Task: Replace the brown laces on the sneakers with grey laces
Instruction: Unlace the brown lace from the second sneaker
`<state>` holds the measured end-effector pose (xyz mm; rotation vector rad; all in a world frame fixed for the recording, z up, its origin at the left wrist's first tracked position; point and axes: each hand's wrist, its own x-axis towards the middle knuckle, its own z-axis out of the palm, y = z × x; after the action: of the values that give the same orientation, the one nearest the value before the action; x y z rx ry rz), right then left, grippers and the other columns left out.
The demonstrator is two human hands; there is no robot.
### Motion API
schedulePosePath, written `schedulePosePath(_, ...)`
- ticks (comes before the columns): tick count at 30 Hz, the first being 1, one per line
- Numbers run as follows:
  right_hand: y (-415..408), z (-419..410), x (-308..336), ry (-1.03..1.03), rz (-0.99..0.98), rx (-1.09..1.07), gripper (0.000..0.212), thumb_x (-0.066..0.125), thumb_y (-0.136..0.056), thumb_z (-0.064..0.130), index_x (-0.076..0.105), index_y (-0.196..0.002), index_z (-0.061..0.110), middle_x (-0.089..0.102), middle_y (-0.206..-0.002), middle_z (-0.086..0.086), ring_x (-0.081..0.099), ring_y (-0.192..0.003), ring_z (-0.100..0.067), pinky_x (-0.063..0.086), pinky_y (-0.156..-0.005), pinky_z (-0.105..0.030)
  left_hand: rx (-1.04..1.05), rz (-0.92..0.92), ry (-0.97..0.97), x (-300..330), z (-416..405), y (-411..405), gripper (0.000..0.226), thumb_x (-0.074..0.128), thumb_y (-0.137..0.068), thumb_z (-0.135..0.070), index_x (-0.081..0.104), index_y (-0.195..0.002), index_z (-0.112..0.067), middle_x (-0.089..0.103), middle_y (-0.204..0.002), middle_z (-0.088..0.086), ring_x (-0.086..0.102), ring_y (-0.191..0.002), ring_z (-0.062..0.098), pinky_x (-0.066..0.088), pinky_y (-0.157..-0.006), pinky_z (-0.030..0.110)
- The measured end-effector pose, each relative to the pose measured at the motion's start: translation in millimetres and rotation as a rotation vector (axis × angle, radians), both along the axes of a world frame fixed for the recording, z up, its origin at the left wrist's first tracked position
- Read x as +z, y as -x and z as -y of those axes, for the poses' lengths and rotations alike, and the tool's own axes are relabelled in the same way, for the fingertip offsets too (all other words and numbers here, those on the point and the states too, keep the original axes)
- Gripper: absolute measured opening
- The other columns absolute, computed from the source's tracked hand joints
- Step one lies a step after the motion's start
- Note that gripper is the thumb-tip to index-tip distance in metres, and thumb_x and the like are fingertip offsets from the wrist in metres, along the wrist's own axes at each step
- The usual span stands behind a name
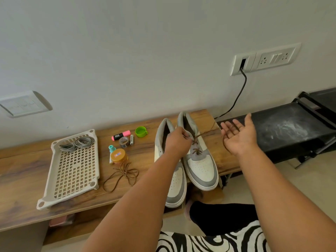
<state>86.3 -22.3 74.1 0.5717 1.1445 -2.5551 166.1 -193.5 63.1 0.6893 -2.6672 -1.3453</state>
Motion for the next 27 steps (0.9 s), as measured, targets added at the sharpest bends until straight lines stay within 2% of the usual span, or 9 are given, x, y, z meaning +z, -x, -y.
schedulePosePath(2,4,3,-4,-0.283,-0.051,0.098,0.054,0.047,-0.095,0.057,0.051,-0.132,0.018,0.06,-0.122,-0.006,0.061,-0.109,-0.022,0.047,-0.1,-0.04,0.058,0.012,-0.059,-10,-7,4,0.016,0.065,-0.093,-0.029,0.055,-0.087,-0.018,0.06,-0.078,-0.003,0.057,-0.071,0.011,0.042,-0.058,0.02)
schedulePosePath(4,2,6,-13,-0.959,-0.227,0.376,0.048,0.043,-0.098,0.054,0.051,-0.134,0.022,0.059,-0.125,-0.003,0.058,-0.113,-0.023,0.047,-0.096,-0.041,0.107,0.049,-0.096,-18,-12,6,0.027,0.066,-0.092,-0.039,0.056,-0.08,-0.016,0.066,-0.078,0.003,0.063,-0.072,0.017,0.052,-0.065,0.028)
schedulePosePath(6,-2,10,-21,-1.351,-0.414,0.522,0.041,0.048,-0.099,0.041,0.049,-0.137,0.026,0.051,-0.133,-0.004,0.052,-0.12,-0.026,0.044,-0.091,-0.034,0.153,0.077,-0.164,-22,-15,9,0.033,0.068,-0.09,-0.042,0.06,-0.075,-0.014,0.072,-0.082,0.011,0.07,-0.079,0.023,0.059,-0.076,0.037)
schedulePosePath(10,-8,26,-20,-1.325,-0.704,0.599,0.046,0.057,-0.094,0.008,0.058,-0.13,0.037,0.019,-0.153,-0.001,0.021,-0.142,-0.026,0.029,-0.113,-0.036,0.24,0.072,-0.456,-21,-12,13,0.029,0.075,-0.086,-0.033,0.065,-0.079,-0.006,0.069,-0.07,0.007,0.065,-0.059,0.014,0.059,-0.064,0.026)
schedulePosePath(13,-12,36,-18,-1.364,-0.834,0.724,0.056,0.048,-0.095,-0.002,0.056,-0.133,0.038,0.024,-0.153,-0.003,0.027,-0.142,-0.024,0.03,-0.111,-0.034,0.229,0.094,-0.616,-16,-10,11,0.018,0.074,-0.088,-0.017,0.064,-0.079,-0.004,0.063,-0.065,0.005,0.055,-0.049,0.008,0.053,-0.055,0.019)
schedulePosePath(19,-17,42,-22,-1.403,-0.795,0.838,0.068,0.039,-0.092,-0.008,0.048,-0.14,0.039,0.04,-0.142,-0.006,0.038,-0.131,-0.024,0.03,-0.09,-0.022,0.177,0.158,-0.665,-8,-13,4,0.014,0.061,-0.092,-0.014,0.062,-0.08,-0.006,0.058,-0.061,0.005,0.051,-0.046,0.012,0.048,-0.048,0.02)
schedulePosePath(22,-13,41,-24,-1.33,-0.742,0.825,0.07,0.038,-0.09,-0.009,0.052,-0.136,0.042,0.038,-0.146,-0.006,0.037,-0.135,-0.025,0.038,-0.096,-0.027,0.268,0.16,-0.726,-8,-13,2,0.02,0.061,-0.091,-0.026,0.062,-0.083,-0.007,0.057,-0.06,0.004,0.051,-0.046,0.014,0.048,-0.05,0.023)
schedulePosePath(24,-12,39,-25,-1.294,-0.723,0.814,0.068,0.039,-0.091,-0.007,0.053,-0.135,0.043,0.04,-0.146,-0.005,0.04,-0.134,-0.025,0.043,-0.1,-0.032,0.283,0.155,-0.614,-13,-12,3,0.031,0.062,-0.093,-0.038,0.062,-0.083,-0.009,0.06,-0.065,0.004,0.054,-0.048,0.014,0.05,-0.053,0.025)
schedulePosePath(27,-11,37,-26,-1.283,-0.717,0.816,0.066,0.039,-0.093,-0.004,0.052,-0.135,0.045,0.04,-0.148,-0.005,0.041,-0.133,-0.025,0.044,-0.103,-0.037,0.176,0.119,-0.523,-16,-17,2,0.024,0.06,-0.097,-0.028,0.058,-0.078,-0.013,0.059,-0.069,0.005,0.053,-0.054,0.013,0.051,-0.053,0.021)
